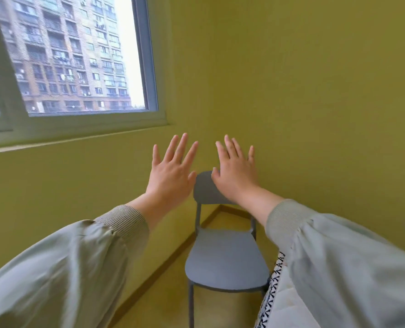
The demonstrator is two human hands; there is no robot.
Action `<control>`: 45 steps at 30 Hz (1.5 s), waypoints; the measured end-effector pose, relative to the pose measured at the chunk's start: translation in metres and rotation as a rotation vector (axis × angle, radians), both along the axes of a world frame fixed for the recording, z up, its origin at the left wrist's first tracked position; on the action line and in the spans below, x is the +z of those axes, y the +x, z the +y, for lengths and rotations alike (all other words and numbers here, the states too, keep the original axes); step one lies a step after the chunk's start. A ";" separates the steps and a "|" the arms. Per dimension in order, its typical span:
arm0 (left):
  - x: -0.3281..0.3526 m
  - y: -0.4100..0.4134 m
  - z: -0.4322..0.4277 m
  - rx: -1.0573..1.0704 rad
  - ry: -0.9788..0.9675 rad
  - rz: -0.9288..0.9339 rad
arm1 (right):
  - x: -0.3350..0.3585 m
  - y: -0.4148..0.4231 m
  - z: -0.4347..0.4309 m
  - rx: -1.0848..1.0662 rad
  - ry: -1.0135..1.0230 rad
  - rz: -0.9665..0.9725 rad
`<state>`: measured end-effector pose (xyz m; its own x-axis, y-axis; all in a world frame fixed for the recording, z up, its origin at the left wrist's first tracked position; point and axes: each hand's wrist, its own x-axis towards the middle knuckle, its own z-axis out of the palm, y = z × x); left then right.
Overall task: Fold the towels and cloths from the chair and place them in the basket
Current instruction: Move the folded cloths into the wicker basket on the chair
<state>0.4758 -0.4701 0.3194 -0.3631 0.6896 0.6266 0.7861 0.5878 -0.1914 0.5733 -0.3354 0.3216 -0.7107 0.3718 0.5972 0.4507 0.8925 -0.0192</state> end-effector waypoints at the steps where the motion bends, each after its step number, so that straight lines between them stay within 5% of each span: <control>1: 0.012 -0.013 -0.011 0.029 0.019 0.016 | 0.014 -0.012 -0.010 0.021 0.024 0.024; 8: 0.052 -0.123 -0.064 0.137 0.146 0.055 | 0.059 -0.124 -0.044 0.133 0.133 0.052; 14: 0.052 -0.284 -0.069 0.255 0.117 0.061 | 0.066 -0.299 -0.029 0.246 0.163 -0.016; 21: 0.124 -0.366 -0.105 0.397 -0.024 -0.043 | 0.141 -0.394 -0.056 0.364 -0.018 -0.061; 31: 0.318 -0.358 -0.204 0.600 -0.003 -0.001 | 0.313 -0.446 -0.158 0.698 -0.023 -0.024; 45: 0.307 -0.190 -0.475 1.315 -0.007 -0.053 | 0.297 -0.407 -0.479 1.429 -0.093 -0.011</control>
